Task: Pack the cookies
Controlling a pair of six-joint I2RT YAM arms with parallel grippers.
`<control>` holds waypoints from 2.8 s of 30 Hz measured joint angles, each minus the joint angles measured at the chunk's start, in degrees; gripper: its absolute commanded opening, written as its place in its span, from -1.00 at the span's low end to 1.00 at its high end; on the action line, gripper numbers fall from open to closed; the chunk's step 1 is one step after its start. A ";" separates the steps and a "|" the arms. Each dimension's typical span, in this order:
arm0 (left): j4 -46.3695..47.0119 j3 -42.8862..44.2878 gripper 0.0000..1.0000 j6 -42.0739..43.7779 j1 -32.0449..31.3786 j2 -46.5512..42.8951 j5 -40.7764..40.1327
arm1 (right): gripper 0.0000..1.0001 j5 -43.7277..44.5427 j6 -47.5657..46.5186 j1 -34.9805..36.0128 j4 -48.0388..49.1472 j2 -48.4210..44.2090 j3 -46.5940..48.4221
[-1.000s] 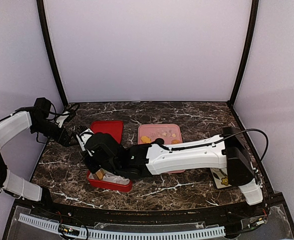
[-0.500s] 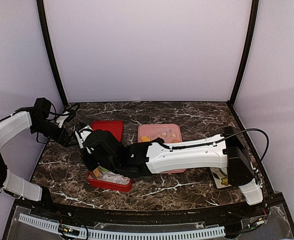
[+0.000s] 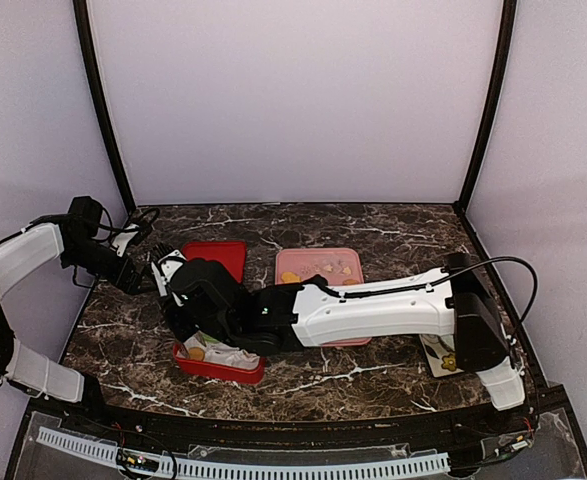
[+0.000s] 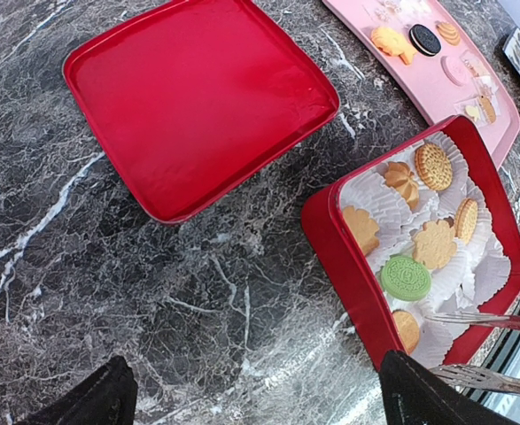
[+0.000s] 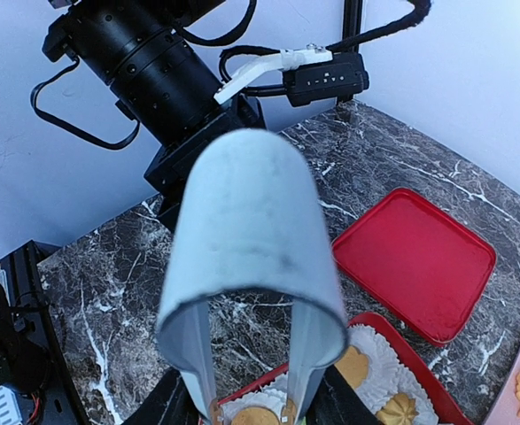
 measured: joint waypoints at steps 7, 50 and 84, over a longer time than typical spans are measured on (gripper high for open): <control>0.00 0.00 0.96 0.07 0.00 0.00 0.00 | -0.22 1.81 -0.35 -0.94 0.37 -4.68 -4.52; 0.02 0.00 0.96 0.17 0.00 0.94 -0.02 | -0.21 4.13 1.07 -27.89 6.27 -10.60 -20.63; 0.02 0.00 0.95 0.20 0.00 1.51 0.00 | -0.10 7.89 1.14 -28.41 6.97 -19.63 -33.03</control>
